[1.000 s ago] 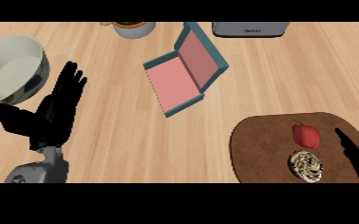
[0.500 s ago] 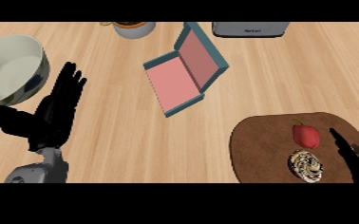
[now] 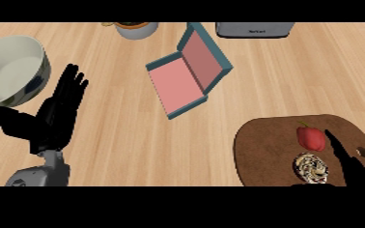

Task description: Pick the cupcake from the cutting board and place it in the cardboard box

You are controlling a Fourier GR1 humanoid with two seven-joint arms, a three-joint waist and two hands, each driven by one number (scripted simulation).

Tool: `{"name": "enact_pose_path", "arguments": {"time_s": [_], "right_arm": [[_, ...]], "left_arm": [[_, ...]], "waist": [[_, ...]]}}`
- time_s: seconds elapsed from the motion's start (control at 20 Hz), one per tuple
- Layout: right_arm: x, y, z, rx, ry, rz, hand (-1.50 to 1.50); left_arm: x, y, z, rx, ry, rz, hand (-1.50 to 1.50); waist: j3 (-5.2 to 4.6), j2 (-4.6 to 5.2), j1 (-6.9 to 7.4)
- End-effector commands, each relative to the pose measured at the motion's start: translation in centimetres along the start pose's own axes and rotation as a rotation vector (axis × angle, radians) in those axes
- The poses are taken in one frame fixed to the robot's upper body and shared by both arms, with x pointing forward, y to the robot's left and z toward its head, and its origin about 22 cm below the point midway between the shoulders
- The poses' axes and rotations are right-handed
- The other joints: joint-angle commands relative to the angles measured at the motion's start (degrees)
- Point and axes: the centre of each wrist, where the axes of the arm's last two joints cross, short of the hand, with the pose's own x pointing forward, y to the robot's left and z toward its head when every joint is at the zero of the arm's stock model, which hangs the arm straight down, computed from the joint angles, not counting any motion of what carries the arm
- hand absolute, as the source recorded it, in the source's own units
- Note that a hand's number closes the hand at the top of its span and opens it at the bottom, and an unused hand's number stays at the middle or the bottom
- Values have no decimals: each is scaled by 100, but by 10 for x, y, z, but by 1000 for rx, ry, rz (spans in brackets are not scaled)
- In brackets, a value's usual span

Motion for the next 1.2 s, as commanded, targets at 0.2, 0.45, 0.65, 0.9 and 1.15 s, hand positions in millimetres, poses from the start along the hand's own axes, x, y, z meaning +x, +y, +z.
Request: {"name": "enact_pose_path", "arguments": {"time_s": [0.2,0.45,0.65,0.9,1.15], "right_arm": [[0,-4,7,-26,-90,134,150],[11,8,10,-110,-104,144,150],[83,69,29,-40,-390,278,150],[153,118,50,102,-740,489,150],[203,158,81,38,-917,651,150]], "left_arm": [[0,5,11,-5,-5,3,0],[-13,7,6,7,-5,-1,0],[1,-9,-4,-45,-10,-5,0],[12,-33,-11,-171,-35,-6,0],[10,-43,-14,-196,-26,-2,0]], "waist": [[-1,-3,1],[-2,0,-4],[-25,22,256],[-91,123,1206],[-60,80,1202]]}}
